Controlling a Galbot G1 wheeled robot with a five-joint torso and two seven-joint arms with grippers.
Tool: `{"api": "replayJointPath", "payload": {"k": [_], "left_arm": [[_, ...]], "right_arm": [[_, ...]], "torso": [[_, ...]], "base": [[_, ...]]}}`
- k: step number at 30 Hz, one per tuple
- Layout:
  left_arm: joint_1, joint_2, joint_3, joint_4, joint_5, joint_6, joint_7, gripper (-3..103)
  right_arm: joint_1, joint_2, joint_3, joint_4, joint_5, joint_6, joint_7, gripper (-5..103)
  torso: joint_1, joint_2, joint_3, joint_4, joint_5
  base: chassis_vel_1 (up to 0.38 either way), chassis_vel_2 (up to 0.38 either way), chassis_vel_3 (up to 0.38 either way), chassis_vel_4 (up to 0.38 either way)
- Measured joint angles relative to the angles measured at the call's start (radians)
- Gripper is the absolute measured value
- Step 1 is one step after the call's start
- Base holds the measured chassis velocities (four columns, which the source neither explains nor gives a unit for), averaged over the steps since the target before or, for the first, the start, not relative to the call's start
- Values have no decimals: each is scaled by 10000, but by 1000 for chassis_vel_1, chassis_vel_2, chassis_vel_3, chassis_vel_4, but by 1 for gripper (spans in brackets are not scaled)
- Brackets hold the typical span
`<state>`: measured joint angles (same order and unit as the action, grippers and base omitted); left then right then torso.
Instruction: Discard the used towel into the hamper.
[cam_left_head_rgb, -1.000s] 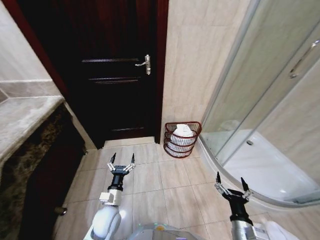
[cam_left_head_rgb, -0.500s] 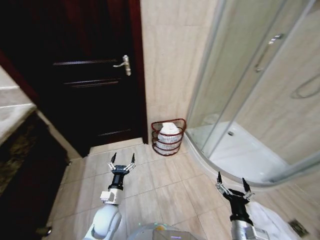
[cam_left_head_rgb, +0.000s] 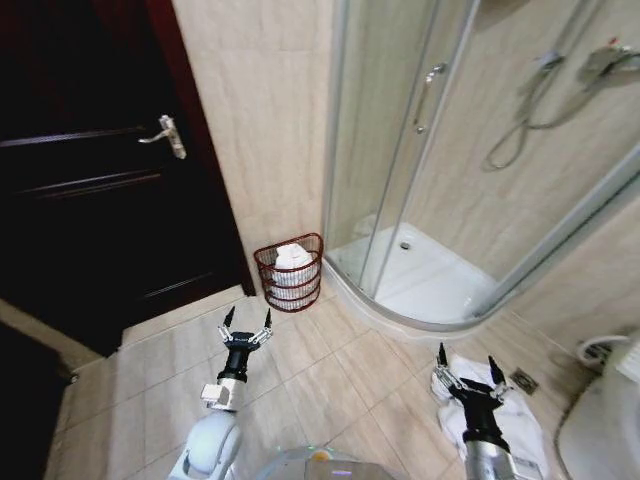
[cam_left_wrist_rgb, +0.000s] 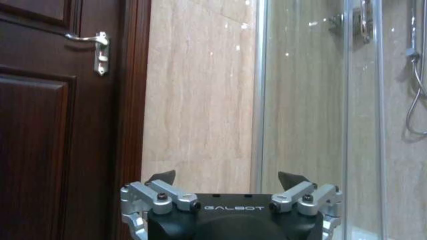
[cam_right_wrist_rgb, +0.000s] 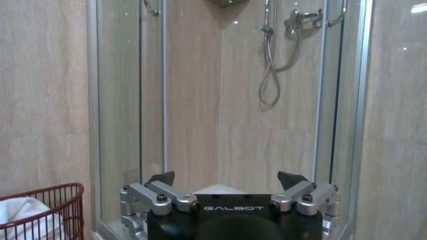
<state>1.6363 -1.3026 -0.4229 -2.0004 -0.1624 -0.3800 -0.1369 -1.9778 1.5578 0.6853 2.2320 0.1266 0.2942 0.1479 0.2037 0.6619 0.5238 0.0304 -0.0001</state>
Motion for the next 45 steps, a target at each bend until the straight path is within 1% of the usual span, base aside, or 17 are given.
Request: {"api": "replayJointPath", "payload": {"k": [6,8,10,17,20,21,25,32,33,35,38,40,45], "left_arm": [[-69,-20,-35,-30,-45,-31,81,100],[-91,-17,-40,-31,-105,-62,269,100],[-93,-17,-39,-30,-115,-69,317,100],[-142,-30,17,-15,-141,-58,359,100],[-153,-37,25,-6,-142,-53,362,100],[-148,-37,27,-6,-141,-47,363,100],[-147,-32,28,6,-139,-45,365,100],[-150,-49,41,53,-50,-37,372,100],[-150,-49,41,53,-50,-37,372,100],[-158,-50,43,59,-27,-36,376,100],[-163,-50,40,59,-12,-36,376,100],[-179,-46,31,59,6,-36,378,100],[-185,-42,12,81,42,-36,389,100]], "right_arm": [[14,25,18,-1,-11,50,79,100],[17,17,32,-61,-6,97,144,100],[24,19,36,-80,-6,108,157,100],[94,39,43,-156,-5,152,237,100],[120,30,42,-202,-6,182,282,100],[120,23,39,-211,-5,200,303,100],[120,7,43,-227,1,215,310,100],[141,-16,75,-221,54,219,316,100],[141,-16,75,-221,54,219,316,100],[144,-16,118,-190,74,209,313,100],[146,-19,147,-175,86,205,310,100],[148,-29,192,-155,122,199,306,100],[156,-36,223,-127,186,193,305,100]], "torso": [[0,0,0,0,0],[0,0,0,-1,0],[0,0,0,-1,0],[-30,-70,-39,-1,0],[-76,-173,-96,-1,0],[-115,-268,-149,-1,1],[-166,-377,-207,-1,1],[-309,-748,-437,-1,1],[-309,-748,-437,-1,1],[-372,-893,-518,-1,1],[-401,-966,-563,-1,0],[-453,-1105,-650,-1,1],[-527,-1293,-763,-1,1]], "base": [[0,0,0,0],[0,0,0,0],[0,0,0,0],[0,0,0,0],[0,0,0,0],[0,0,0,0],[0,0,0,0],[0,0,0,0],[0,0,0,0],[0,0,0,0],[0,0,0,0],[0,0,0,0],[0,0,0,0]]}}
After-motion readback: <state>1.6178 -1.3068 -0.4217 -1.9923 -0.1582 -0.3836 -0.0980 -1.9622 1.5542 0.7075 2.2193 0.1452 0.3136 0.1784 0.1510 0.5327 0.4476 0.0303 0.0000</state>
